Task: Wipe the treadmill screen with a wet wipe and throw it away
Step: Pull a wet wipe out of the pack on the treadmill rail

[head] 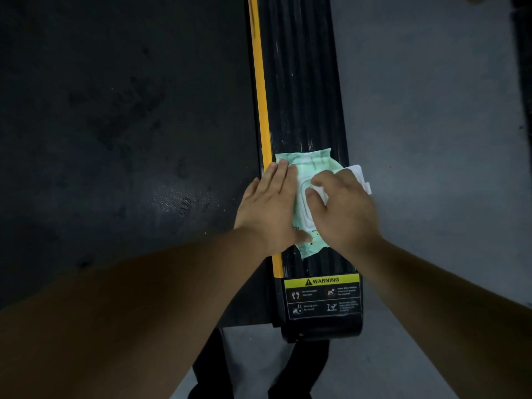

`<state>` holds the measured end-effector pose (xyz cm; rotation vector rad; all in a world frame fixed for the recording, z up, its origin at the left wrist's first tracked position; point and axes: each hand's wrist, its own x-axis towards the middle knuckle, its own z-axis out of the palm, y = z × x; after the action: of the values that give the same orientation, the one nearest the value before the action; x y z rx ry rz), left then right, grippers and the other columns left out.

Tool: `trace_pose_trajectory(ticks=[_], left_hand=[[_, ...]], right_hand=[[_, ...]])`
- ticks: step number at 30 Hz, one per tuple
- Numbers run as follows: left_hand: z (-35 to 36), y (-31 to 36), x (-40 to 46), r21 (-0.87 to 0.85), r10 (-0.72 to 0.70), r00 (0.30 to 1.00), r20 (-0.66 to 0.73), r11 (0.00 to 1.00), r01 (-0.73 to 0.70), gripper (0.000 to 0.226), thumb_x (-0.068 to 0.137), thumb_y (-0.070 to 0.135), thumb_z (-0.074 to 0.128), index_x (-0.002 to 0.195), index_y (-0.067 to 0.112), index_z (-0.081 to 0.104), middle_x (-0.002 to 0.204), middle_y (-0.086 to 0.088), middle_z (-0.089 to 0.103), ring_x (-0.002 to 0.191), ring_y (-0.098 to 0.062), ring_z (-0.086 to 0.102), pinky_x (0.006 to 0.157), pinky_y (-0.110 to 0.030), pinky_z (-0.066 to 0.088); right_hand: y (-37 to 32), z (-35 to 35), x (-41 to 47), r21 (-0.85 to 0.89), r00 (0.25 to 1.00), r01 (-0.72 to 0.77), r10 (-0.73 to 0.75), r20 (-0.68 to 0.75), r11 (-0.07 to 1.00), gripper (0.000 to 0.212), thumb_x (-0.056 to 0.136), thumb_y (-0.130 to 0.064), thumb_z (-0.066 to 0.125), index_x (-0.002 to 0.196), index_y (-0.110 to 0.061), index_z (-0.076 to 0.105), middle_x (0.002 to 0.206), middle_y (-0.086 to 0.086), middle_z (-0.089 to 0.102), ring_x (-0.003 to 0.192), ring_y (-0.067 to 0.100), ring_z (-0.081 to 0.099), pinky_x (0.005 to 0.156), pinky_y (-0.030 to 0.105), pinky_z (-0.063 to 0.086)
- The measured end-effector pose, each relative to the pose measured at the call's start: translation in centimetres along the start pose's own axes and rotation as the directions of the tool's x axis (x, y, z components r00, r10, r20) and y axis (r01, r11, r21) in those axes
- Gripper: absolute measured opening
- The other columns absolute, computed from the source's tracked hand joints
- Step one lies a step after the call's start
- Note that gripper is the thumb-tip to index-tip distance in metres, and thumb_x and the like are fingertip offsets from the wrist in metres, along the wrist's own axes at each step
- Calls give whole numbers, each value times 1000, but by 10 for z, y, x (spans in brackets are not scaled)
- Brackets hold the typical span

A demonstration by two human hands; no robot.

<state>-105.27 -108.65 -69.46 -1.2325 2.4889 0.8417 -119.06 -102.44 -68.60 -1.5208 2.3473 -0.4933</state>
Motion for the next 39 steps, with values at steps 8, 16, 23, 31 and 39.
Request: trace_pose_trajectory(ticks=[8,16,23,31,39], left_hand=[[-1,0,1,0,-3,1000,10,1000,3,136,73,67,78,161,17,-13,171,-1,-17,156,-15,-17,128,-43,1],[3,1,2,0,-4,1000,2,1000,4,133,74,71,73,161,19,-14,171,-3,-18,156,-17,-19,128,-45,3],[5,-2,2,1,20,1000,-3,1000,-20,122,77,72,71,162,34,-7,170,-3,-19,155,-18,-20,127,-46,2],[3,-1,0,-37,16,1000,-2,999,-17,113,81,70,66,163,34,-2,171,-2,-16,156,-17,-18,127,-45,2],[1,4,0,-34,-5,1000,1,999,5,112,81,71,63,163,30,-1,171,-4,-16,156,-19,-17,127,-46,3]], right_hand=[[2,-5,-1,-2,984,-76,75,160,997,38,99,-32,52,66,-15,48,66,0,52,59,21,51,54,31,31],[0,-6,-3,-174,983,54,-21,185,983,16,93,-24,62,106,-15,63,82,4,70,74,26,64,56,29,39],[-17,-13,8,-448,969,213,-127,213,868,33,42,-1,85,48,-13,55,47,3,47,41,18,24,51,15,12],[-32,-9,21,-486,872,386,-138,470,784,40,78,-2,60,58,-12,28,56,0,32,58,24,48,60,29,42],[-11,-11,13,-295,967,218,-165,195,930,15,61,-13,64,53,-9,52,49,1,39,40,16,24,51,16,10]])
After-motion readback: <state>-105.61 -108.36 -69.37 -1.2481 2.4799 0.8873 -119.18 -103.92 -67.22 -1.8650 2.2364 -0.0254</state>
